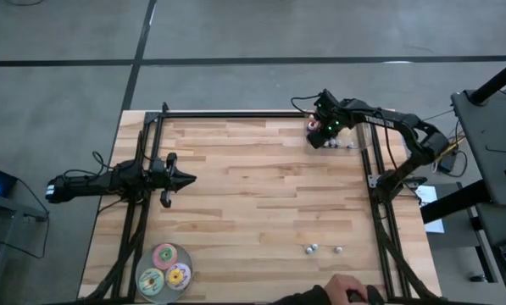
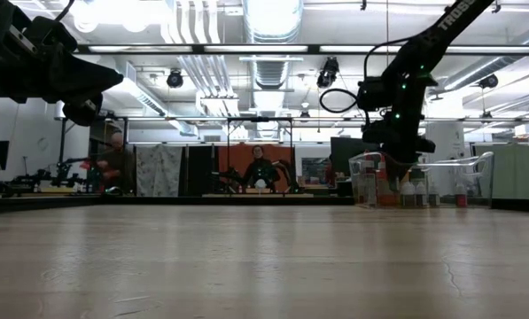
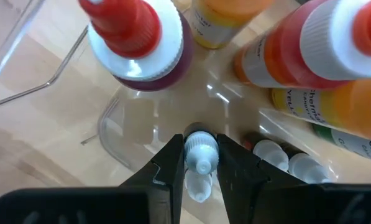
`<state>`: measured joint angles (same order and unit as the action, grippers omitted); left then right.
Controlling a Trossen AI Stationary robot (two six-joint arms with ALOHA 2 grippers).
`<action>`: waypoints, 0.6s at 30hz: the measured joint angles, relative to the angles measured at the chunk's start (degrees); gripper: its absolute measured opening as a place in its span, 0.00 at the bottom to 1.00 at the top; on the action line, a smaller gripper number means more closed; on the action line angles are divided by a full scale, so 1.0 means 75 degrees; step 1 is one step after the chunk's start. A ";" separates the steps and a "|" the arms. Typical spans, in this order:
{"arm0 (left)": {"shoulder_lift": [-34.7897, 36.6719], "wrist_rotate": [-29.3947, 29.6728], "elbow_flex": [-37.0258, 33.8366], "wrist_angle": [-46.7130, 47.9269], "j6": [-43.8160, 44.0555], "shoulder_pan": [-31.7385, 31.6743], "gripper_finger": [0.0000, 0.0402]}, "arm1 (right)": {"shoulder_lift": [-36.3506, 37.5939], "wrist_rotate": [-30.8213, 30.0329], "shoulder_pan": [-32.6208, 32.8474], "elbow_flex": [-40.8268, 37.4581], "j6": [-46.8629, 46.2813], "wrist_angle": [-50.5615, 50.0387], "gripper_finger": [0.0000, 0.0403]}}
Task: Pick & Place food coloring
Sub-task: Put the small green food coloring bottle into the bin
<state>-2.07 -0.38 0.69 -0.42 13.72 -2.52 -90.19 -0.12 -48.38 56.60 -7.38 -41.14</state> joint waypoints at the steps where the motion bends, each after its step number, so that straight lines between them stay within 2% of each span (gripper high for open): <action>1: 0.0000 0.0000 0.0000 0.0000 0.0000 0.0000 0.00 | -0.0012 0.0001 -0.0003 0.0000 0.0001 0.0000 0.17; 18: 0.0000 0.0000 0.0003 0.0000 -0.0003 0.0000 0.00 | -0.0106 0.0011 -0.0053 0.0000 0.0002 0.0118 0.17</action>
<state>-2.07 -0.38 0.71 -0.42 13.69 -2.52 -90.98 -0.04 -48.77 56.60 -7.36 -40.25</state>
